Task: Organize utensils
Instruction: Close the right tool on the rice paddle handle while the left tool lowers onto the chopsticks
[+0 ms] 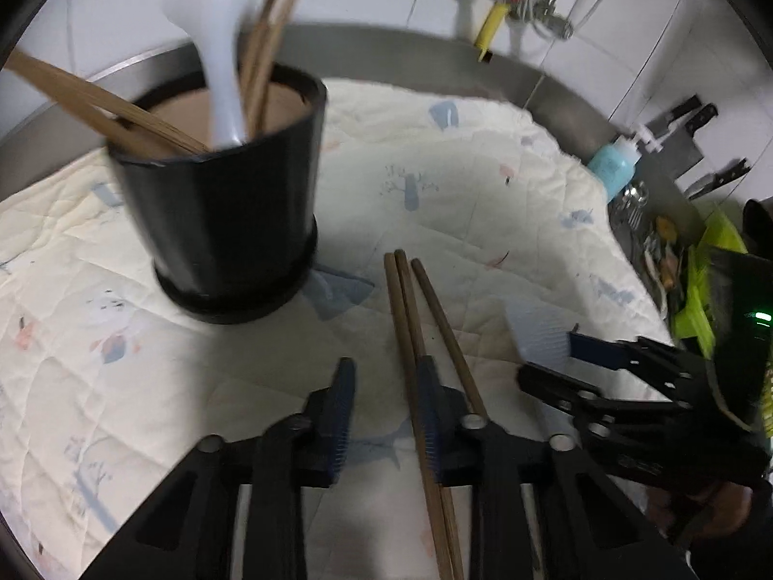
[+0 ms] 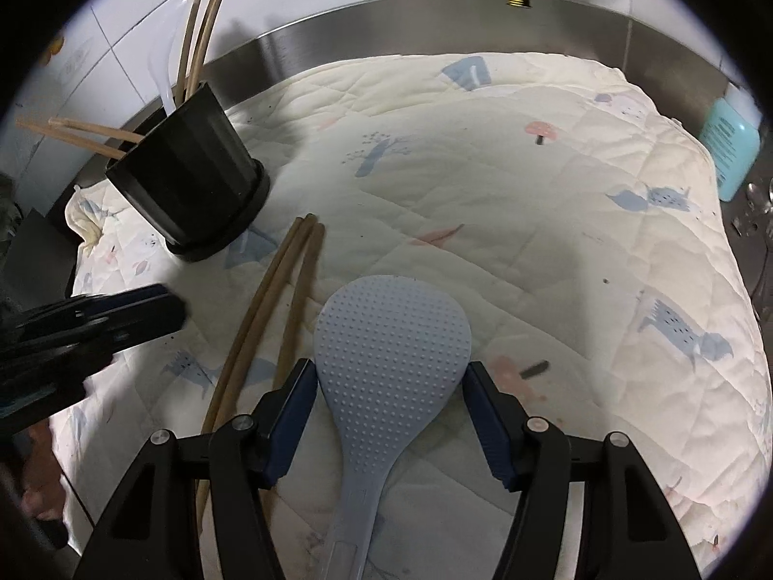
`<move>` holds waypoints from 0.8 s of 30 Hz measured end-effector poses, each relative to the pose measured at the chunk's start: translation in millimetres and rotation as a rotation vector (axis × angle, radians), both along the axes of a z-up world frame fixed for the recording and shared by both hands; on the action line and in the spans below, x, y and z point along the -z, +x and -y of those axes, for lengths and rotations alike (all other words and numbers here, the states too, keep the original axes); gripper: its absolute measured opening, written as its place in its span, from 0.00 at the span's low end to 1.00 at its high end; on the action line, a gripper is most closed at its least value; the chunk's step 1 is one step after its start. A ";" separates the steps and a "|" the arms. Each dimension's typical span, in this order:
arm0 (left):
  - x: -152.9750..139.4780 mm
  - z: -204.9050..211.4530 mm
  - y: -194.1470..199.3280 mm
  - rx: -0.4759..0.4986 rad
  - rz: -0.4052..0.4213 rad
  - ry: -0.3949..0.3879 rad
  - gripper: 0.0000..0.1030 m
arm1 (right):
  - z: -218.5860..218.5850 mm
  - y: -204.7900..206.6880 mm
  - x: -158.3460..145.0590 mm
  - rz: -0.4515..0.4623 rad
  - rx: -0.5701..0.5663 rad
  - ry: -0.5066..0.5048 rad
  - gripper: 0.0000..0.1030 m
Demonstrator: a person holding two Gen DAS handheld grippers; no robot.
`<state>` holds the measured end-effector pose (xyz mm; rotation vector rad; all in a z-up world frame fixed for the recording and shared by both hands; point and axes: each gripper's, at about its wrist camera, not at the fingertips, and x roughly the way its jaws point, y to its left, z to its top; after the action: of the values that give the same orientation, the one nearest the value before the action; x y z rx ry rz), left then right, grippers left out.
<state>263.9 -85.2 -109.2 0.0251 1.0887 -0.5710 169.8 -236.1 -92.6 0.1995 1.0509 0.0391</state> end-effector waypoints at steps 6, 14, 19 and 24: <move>22.3 23.3 18.8 0.011 -0.013 0.031 0.17 | 8.6 -9.0 -0.6 0.007 0.013 0.010 0.67; 30.7 34.9 36.5 0.000 -0.025 0.038 0.17 | 16.4 -13.4 2.7 0.004 0.020 0.033 0.67; 26.0 37.6 38.8 -0.001 -0.026 0.033 0.17 | 18.6 -12.8 3.1 0.006 0.015 0.035 0.67; 29.0 43.4 37.9 0.011 -0.027 0.061 0.17 | 21.7 -13.5 3.9 0.005 0.017 0.047 0.67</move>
<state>301.9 -128.7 -138.3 0.0766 1.1331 -0.5495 156.3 -257.8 -96.4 0.2505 1.0436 0.0488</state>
